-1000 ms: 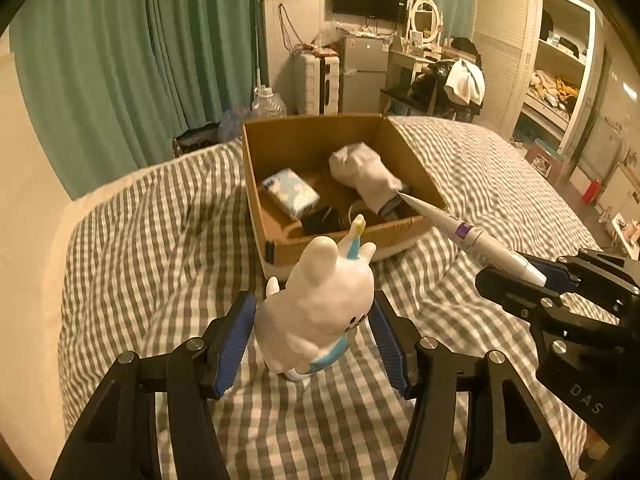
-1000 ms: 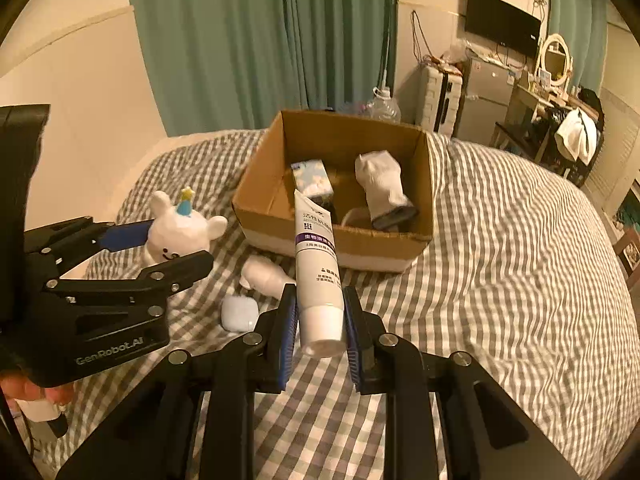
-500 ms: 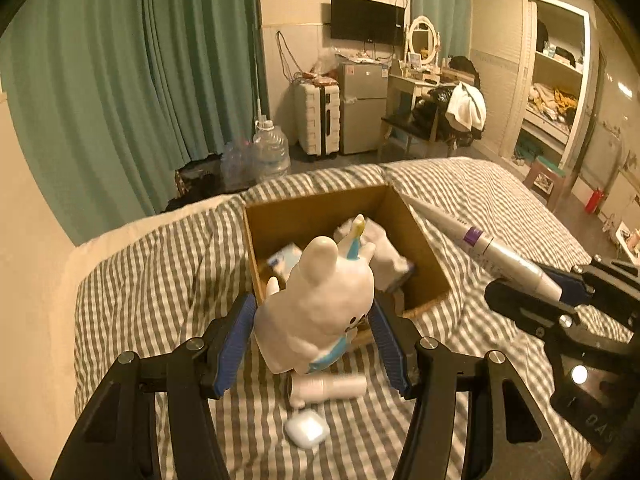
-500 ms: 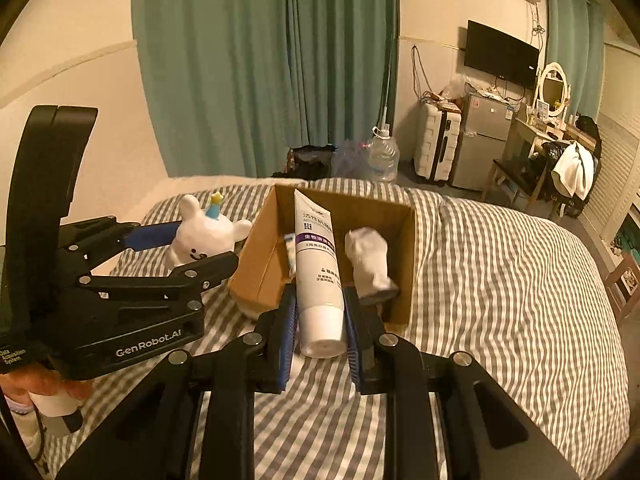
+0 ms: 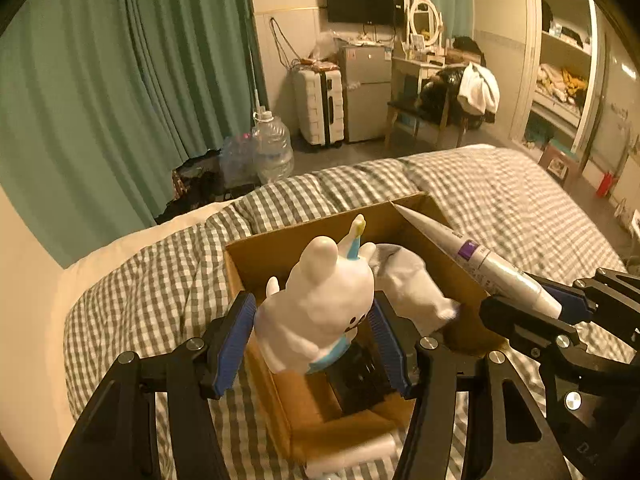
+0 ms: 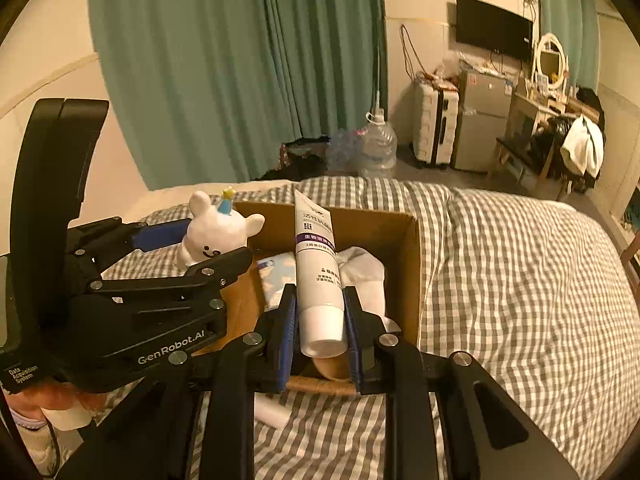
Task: Organize objects
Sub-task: 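Carry the cream tube and bear figurine into the box and open both grippers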
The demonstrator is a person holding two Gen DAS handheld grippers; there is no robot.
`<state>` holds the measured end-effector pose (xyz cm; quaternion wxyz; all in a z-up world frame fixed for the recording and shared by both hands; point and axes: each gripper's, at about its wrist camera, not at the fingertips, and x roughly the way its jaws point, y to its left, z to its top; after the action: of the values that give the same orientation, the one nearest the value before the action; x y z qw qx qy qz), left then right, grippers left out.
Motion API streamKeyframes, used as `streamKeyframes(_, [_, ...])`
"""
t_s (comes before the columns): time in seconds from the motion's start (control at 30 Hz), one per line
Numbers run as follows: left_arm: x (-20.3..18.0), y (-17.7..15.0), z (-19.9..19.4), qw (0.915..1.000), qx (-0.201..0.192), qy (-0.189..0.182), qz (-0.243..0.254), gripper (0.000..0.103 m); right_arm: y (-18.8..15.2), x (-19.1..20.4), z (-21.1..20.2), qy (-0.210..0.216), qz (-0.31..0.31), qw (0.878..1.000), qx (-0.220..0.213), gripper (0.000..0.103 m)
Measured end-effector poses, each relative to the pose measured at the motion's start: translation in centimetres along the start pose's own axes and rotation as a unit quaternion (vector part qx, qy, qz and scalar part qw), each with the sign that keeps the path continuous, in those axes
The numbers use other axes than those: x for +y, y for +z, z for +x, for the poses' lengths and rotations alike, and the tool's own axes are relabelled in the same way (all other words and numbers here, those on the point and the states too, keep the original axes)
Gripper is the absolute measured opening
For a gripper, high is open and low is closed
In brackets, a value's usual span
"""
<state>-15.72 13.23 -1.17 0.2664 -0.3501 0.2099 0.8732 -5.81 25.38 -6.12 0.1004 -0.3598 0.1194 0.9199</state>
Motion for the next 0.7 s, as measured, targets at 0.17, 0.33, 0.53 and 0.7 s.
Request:
streamKeyframes(0.17, [0.2,0.4,3.7,0.9999,0.014,-0.001,-0.002,0.06,-0.3,-1.6,3.5,0.006,0.015,1.0,0.019,0.021])
streamKeyframes(0.33, [0.8,0.2,6.6,0.9995,0.03,0.007,-0.001,0.06,-1.3,-2.6,6.6,0.018,0.028,0.999,0.039,0.021])
streamKeyframes(0.53, [1.0,0.3,8.9,0.9992,0.041,0.003,-0.004,0.06,-2.4,-3.1,9.2,0.021,0.04,0.997,0.058,0.021])
streamKeyframes(0.7, [0.6,0.1,9.2,0.999,0.044,-0.006,0.001,0.06,-2.9,-3.0,9.6,0.03,0.043,0.997,0.057,0.021])
